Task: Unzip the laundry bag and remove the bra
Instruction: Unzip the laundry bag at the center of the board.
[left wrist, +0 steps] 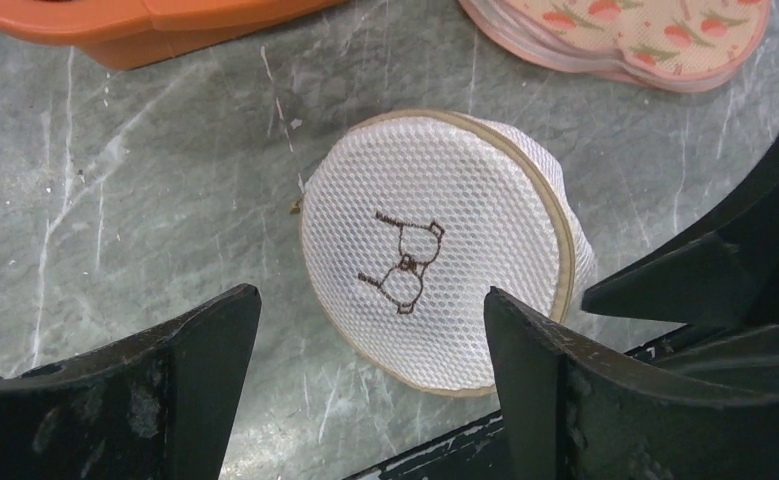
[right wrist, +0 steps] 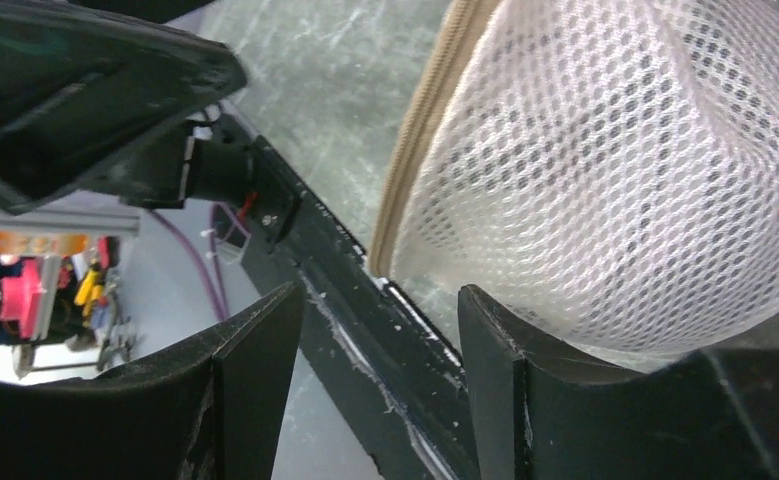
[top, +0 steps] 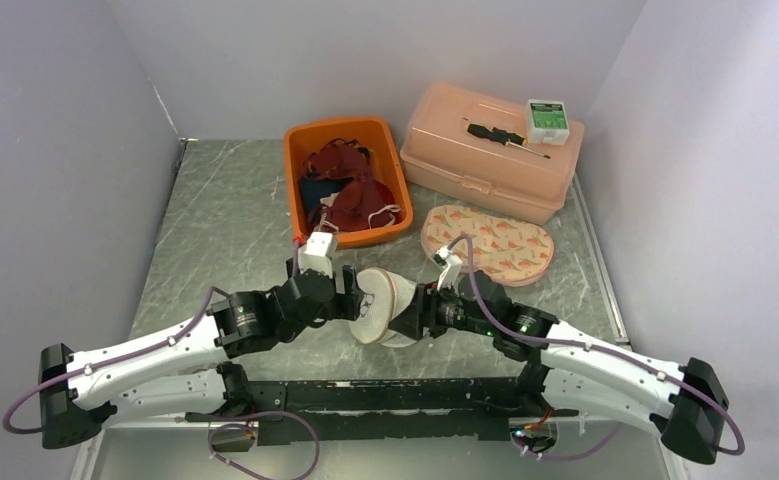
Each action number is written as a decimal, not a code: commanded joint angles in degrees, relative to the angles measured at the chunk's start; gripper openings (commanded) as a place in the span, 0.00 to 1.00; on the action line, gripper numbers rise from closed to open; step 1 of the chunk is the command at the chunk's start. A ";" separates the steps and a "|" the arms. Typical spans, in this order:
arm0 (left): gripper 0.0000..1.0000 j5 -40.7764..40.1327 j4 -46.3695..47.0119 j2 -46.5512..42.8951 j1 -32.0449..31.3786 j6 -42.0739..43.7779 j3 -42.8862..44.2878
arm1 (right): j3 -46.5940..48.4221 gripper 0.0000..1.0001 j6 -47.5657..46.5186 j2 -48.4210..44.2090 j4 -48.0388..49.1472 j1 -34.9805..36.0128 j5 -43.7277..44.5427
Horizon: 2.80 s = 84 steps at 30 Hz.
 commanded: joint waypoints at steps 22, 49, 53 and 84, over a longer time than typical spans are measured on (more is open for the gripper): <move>0.92 26.73 14.67 2.24 11.60 14.08 -1.96 | -4.34 0.00 -7.11 -2.64 -1.15 -4.33 8.18; 0.91 72.95 -0.83 26.14 19.35 46.93 17.94 | -11.58 0.00 -10.67 -22.00 -3.85 -10.75 -20.60; 0.91 74.49 2.29 26.29 19.33 49.85 16.32 | -12.30 0.00 -10.58 -22.24 -3.19 -10.77 -21.53; 0.03 60.74 26.21 9.65 19.24 14.75 0.57 | 2.48 0.92 -12.61 -21.78 -12.70 -10.79 -6.32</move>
